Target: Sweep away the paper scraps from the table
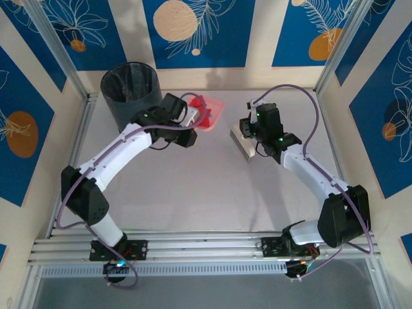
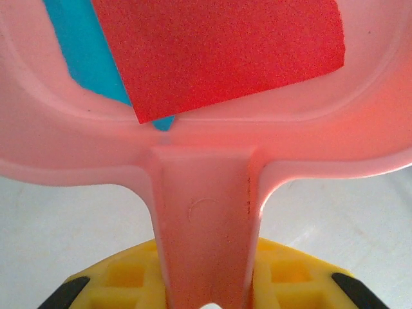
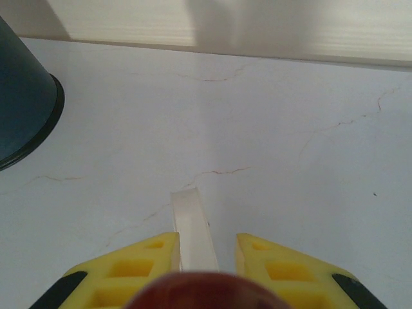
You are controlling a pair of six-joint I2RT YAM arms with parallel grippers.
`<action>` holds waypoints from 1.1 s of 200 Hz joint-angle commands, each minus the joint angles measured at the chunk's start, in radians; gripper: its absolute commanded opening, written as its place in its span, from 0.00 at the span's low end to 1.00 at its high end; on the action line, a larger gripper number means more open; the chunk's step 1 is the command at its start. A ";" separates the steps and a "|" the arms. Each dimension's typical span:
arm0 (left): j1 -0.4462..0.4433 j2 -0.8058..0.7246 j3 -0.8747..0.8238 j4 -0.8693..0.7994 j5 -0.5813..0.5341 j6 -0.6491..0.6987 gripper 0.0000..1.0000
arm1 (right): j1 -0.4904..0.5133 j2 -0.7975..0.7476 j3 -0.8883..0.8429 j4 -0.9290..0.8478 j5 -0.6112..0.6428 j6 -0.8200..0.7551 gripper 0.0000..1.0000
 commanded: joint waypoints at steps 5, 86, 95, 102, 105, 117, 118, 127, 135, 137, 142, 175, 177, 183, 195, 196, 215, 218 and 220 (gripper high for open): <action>0.045 0.006 0.114 -0.023 0.118 -0.003 0.00 | -0.007 -0.039 -0.009 0.026 -0.033 0.020 0.00; 0.200 0.064 0.298 0.012 0.302 -0.134 0.00 | -0.008 -0.022 -0.006 0.028 -0.078 0.012 0.00; 0.222 0.066 0.307 0.025 0.322 -0.153 0.00 | -0.009 -0.018 -0.001 0.023 -0.081 0.011 0.00; 0.237 0.067 0.314 0.033 0.337 -0.167 0.00 | -0.008 -0.015 0.003 0.018 -0.080 0.011 0.00; 0.243 0.070 0.315 0.034 0.342 -0.173 0.00 | -0.009 -0.013 0.004 0.016 -0.081 0.012 0.00; 0.265 0.070 0.328 0.045 0.361 -0.190 0.00 | -0.008 -0.008 0.008 0.011 -0.084 0.012 0.00; 0.266 0.071 0.329 0.045 0.361 -0.191 0.00 | -0.008 -0.008 0.008 0.011 -0.084 0.012 0.00; 0.283 0.071 0.334 0.052 0.371 -0.209 0.00 | -0.008 -0.004 0.009 0.010 -0.084 0.011 0.00; 0.301 0.071 0.333 0.065 0.387 -0.228 0.00 | -0.007 0.000 0.011 0.009 -0.085 0.011 0.00; 0.304 0.072 0.332 0.068 0.393 -0.236 0.00 | -0.007 0.001 0.011 0.008 -0.086 0.012 0.00; 0.316 0.070 0.330 0.079 0.402 -0.256 0.00 | -0.008 0.002 0.012 0.009 -0.086 0.011 0.00; 0.370 0.069 0.314 0.131 0.447 -0.338 0.00 | -0.008 0.024 0.030 -0.004 -0.093 0.014 0.00; 0.372 0.068 0.312 0.134 0.447 -0.340 0.00 | -0.007 0.026 0.031 -0.005 -0.094 0.014 0.00; 0.376 0.065 0.308 0.143 0.445 -0.350 0.00 | -0.006 0.030 0.035 -0.009 -0.094 0.013 0.00; 0.388 0.058 0.287 0.179 0.458 -0.383 0.00 | -0.004 0.039 0.040 -0.014 -0.091 0.013 0.00; 0.390 0.057 0.285 0.185 0.461 -0.385 0.00 | -0.004 0.039 0.040 -0.014 -0.091 0.012 0.00; 0.413 0.046 0.239 0.268 0.499 -0.460 0.00 | 0.003 0.050 0.046 -0.016 -0.090 0.011 0.00; 0.419 0.046 0.229 0.285 0.510 -0.474 0.00 | 0.005 0.051 0.046 -0.016 -0.089 0.012 0.00; 0.422 0.045 0.225 0.295 0.516 -0.482 0.00 | 0.005 0.051 0.047 -0.016 -0.090 0.011 0.00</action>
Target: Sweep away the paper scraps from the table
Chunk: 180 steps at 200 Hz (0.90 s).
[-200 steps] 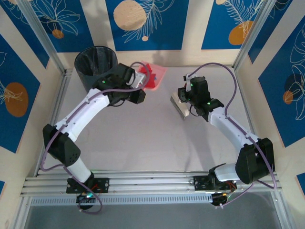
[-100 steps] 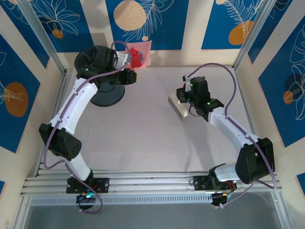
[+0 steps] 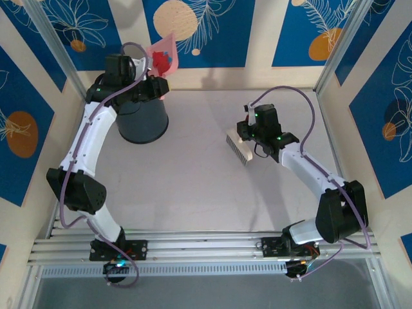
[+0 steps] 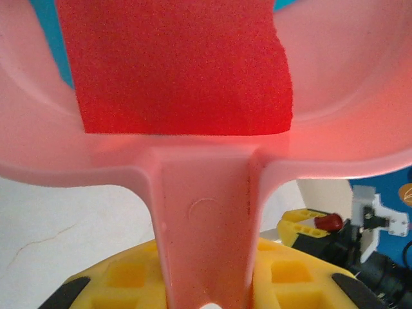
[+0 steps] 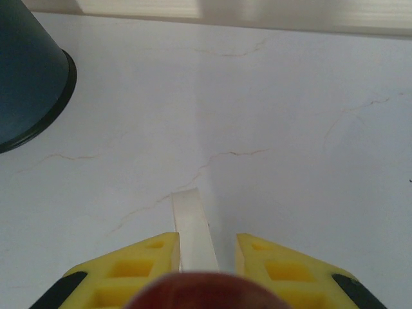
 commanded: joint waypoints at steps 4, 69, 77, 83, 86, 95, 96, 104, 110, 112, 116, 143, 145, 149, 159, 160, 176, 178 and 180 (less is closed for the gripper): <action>0.042 -0.022 -0.061 0.158 0.102 -0.135 0.00 | 0.006 0.008 0.047 0.001 -0.018 0.005 0.00; 0.122 -0.056 -0.245 0.499 0.213 -0.447 0.00 | 0.010 0.012 0.049 -0.014 -0.013 0.008 0.00; 0.128 -0.059 -0.262 0.529 0.217 -0.476 0.00 | 0.010 0.014 0.049 -0.013 -0.012 0.009 0.00; 0.129 -0.061 -0.273 0.546 0.221 -0.494 0.00 | 0.010 0.014 0.049 -0.015 -0.010 0.009 0.00; 0.130 -0.061 -0.279 0.555 0.224 -0.502 0.00 | 0.010 0.016 0.049 -0.016 -0.010 0.009 0.00; 0.131 -0.063 -0.298 0.585 0.228 -0.532 0.00 | 0.010 0.017 0.050 -0.018 -0.010 0.011 0.00; 0.131 -0.064 -0.301 0.589 0.228 -0.536 0.00 | 0.010 0.018 0.050 -0.017 -0.010 0.011 0.00; 0.134 -0.066 -0.320 0.626 0.233 -0.563 0.00 | 0.010 0.019 0.050 -0.018 -0.011 0.011 0.00; 0.136 -0.069 -0.336 0.655 0.234 -0.594 0.00 | 0.010 0.020 0.050 -0.018 -0.010 0.012 0.00; 0.137 -0.070 -0.341 0.665 0.234 -0.603 0.00 | 0.010 0.020 0.050 -0.018 -0.010 0.012 0.00; 0.137 -0.072 -0.350 0.689 0.237 -0.619 0.00 | 0.010 0.020 0.050 -0.018 -0.010 0.013 0.00; 0.138 -0.080 -0.398 0.815 0.258 -0.725 0.00 | 0.010 0.025 0.053 -0.019 -0.011 0.013 0.00; 0.139 -0.081 -0.402 0.826 0.260 -0.735 0.00 | 0.010 0.025 0.053 -0.020 -0.012 0.014 0.00; 0.138 -0.081 -0.408 0.848 0.262 -0.753 0.00 | 0.010 0.025 0.053 -0.021 -0.012 0.013 0.00; 0.138 -0.083 -0.431 0.907 0.268 -0.803 0.00 | 0.011 0.026 0.055 -0.022 -0.010 0.014 0.00; 0.138 -0.083 -0.432 0.912 0.269 -0.807 0.00 | 0.011 0.026 0.055 -0.022 -0.010 0.014 0.00; 0.138 -0.082 -0.458 0.982 0.274 -0.869 0.00 | 0.010 0.028 0.055 -0.025 -0.010 0.014 0.00; 0.138 -0.083 -0.461 0.988 0.274 -0.875 0.00 | 0.011 0.026 0.056 -0.026 -0.011 0.014 0.00; 0.138 -0.083 -0.464 0.994 0.273 -0.880 0.00 | 0.010 0.027 0.056 -0.025 -0.010 0.014 0.00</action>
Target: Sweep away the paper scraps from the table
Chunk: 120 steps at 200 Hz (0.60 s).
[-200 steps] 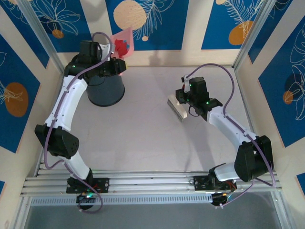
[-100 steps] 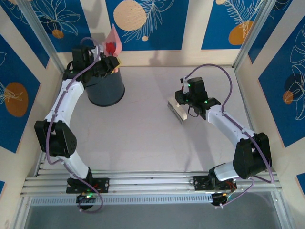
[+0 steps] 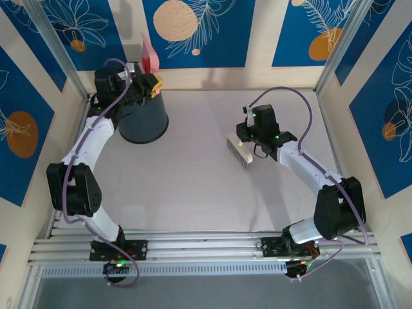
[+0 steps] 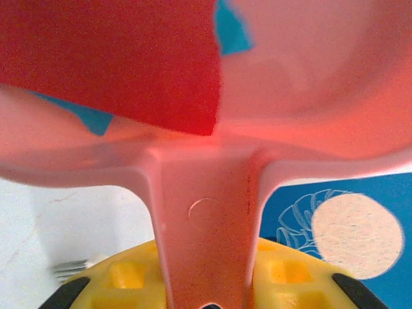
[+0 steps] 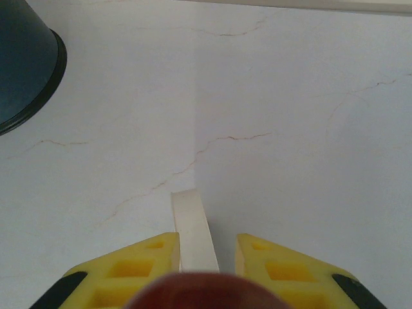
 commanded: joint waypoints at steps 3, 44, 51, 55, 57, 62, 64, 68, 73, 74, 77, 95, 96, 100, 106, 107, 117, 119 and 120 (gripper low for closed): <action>0.014 -0.035 -0.038 0.201 0.037 -0.141 0.00 | 0.007 0.001 0.045 0.008 -0.011 0.013 0.00; 0.014 -0.042 -0.093 0.327 0.026 -0.262 0.00 | 0.008 0.000 0.043 0.004 -0.011 0.013 0.00; 0.016 -0.042 -0.105 0.355 0.021 -0.288 0.00 | 0.007 0.000 0.042 0.004 -0.011 0.013 0.00; 0.017 -0.042 -0.112 0.368 0.017 -0.304 0.00 | 0.007 0.000 0.042 0.002 -0.012 0.013 0.00; 0.016 -0.041 -0.115 0.378 0.015 -0.313 0.00 | 0.007 0.000 0.042 0.002 -0.011 0.013 0.00; 0.016 -0.041 -0.125 0.404 0.012 -0.334 0.00 | 0.007 0.000 0.043 0.001 -0.010 0.013 0.00; 0.016 -0.040 -0.128 0.417 0.009 -0.344 0.00 | 0.007 -0.001 0.042 0.002 -0.010 0.013 0.00; 0.017 -0.039 -0.136 0.439 0.007 -0.363 0.00 | 0.007 0.000 0.042 0.001 -0.010 0.013 0.00; 0.016 -0.037 -0.143 0.460 0.003 -0.383 0.00 | 0.008 0.000 0.041 0.001 -0.010 0.013 0.00; 0.016 -0.037 -0.144 0.462 0.003 -0.387 0.00 | 0.008 0.000 0.040 0.002 -0.009 0.013 0.00; 0.016 -0.036 -0.146 0.473 0.001 -0.393 0.00 | 0.007 0.000 0.040 0.002 -0.009 0.013 0.00; 0.016 -0.032 -0.158 0.512 -0.002 -0.428 0.00 | 0.007 0.003 0.039 0.004 -0.012 0.014 0.00; 0.017 -0.032 -0.160 0.514 -0.003 -0.430 0.00 | 0.007 0.003 0.039 0.004 -0.013 0.015 0.00; 0.016 -0.034 -0.166 0.524 -0.007 -0.440 0.00 | 0.007 0.003 0.039 0.004 -0.012 0.015 0.00; 0.016 -0.036 -0.174 0.532 -0.011 -0.450 0.00 | 0.008 0.006 0.039 0.003 -0.012 0.016 0.00; 0.016 -0.037 -0.174 0.534 -0.012 -0.452 0.00 | 0.007 0.005 0.039 0.002 -0.013 0.016 0.00; 0.016 -0.041 -0.188 0.552 -0.019 -0.467 0.00 | 0.008 0.007 0.039 0.001 -0.013 0.016 0.00; 0.016 -0.042 -0.189 0.557 -0.020 -0.473 0.00 | 0.008 0.007 0.039 0.002 -0.013 0.015 0.00; 0.016 -0.042 -0.190 0.559 -0.021 -0.475 0.00 | 0.008 0.006 0.039 0.002 -0.013 0.015 0.00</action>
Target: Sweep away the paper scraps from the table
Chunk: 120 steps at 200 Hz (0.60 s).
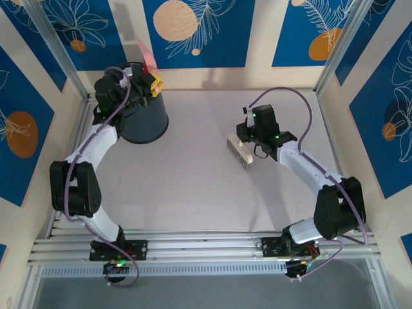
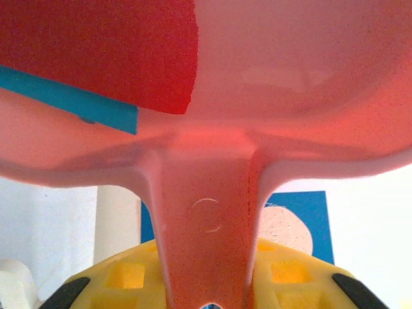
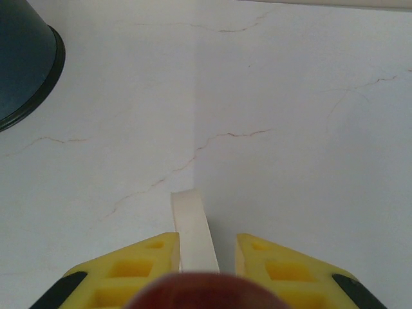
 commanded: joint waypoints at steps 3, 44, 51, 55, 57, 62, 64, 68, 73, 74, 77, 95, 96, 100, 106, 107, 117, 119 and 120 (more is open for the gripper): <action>0.014 -0.038 -0.028 0.143 -0.025 -0.088 0.00 | 0.008 0.008 0.038 0.012 -0.014 0.016 0.00; 0.014 -0.011 -0.071 0.316 -0.050 -0.239 0.00 | 0.011 0.008 0.042 0.009 -0.016 0.015 0.00; 0.014 -0.005 -0.073 0.337 -0.052 -0.258 0.00 | 0.011 0.010 0.044 0.007 -0.016 0.016 0.00; 0.014 -0.003 -0.074 0.349 -0.054 -0.270 0.00 | 0.010 0.011 0.044 0.007 -0.015 0.016 0.00; 0.014 -0.001 -0.074 0.352 -0.055 -0.275 0.00 | 0.010 0.010 0.044 0.006 -0.015 0.016 0.00; 0.015 0.001 -0.074 0.363 -0.057 -0.286 0.00 | 0.011 0.011 0.044 0.007 -0.013 0.015 0.00; 0.014 0.001 -0.074 0.367 -0.057 -0.291 0.00 | 0.011 0.010 0.044 0.008 -0.013 0.015 0.00; 0.014 0.003 -0.077 0.375 -0.058 -0.298 0.00 | 0.010 0.010 0.044 0.007 -0.013 0.014 0.00; 0.015 0.004 -0.078 0.382 -0.058 -0.308 0.00 | 0.011 0.011 0.044 0.007 -0.013 0.015 0.00; 0.015 0.005 -0.078 0.383 -0.059 -0.309 0.00 | 0.011 0.011 0.044 0.007 -0.013 0.014 0.00; 0.014 0.005 -0.080 0.386 -0.061 -0.316 0.00 | 0.010 0.011 0.046 0.007 -0.013 0.015 0.00; 0.015 0.012 -0.099 0.433 -0.080 -0.367 0.00 | 0.010 0.012 0.046 0.007 -0.012 0.014 0.00; 0.015 0.013 -0.101 0.435 -0.082 -0.371 0.00 | 0.010 0.012 0.046 0.007 -0.012 0.014 0.00; 0.015 0.014 -0.108 0.453 -0.089 -0.389 0.00 | 0.011 0.013 0.046 0.005 -0.012 0.015 0.00; 0.014 0.018 -0.117 0.478 -0.100 -0.411 0.00 | 0.011 0.013 0.048 0.005 -0.012 0.014 0.00; 0.014 0.019 -0.118 0.481 -0.101 -0.413 0.00 | 0.012 0.014 0.048 0.005 -0.012 0.014 0.00; 0.014 0.027 -0.120 0.512 -0.104 -0.444 0.00 | 0.012 0.013 0.047 0.006 -0.013 0.013 0.00; 0.014 0.029 -0.120 0.518 -0.106 -0.450 0.00 | 0.011 0.013 0.047 0.005 -0.012 0.013 0.00; 0.015 0.030 -0.120 0.520 -0.106 -0.453 0.00 | 0.011 0.013 0.047 0.005 -0.012 0.012 0.00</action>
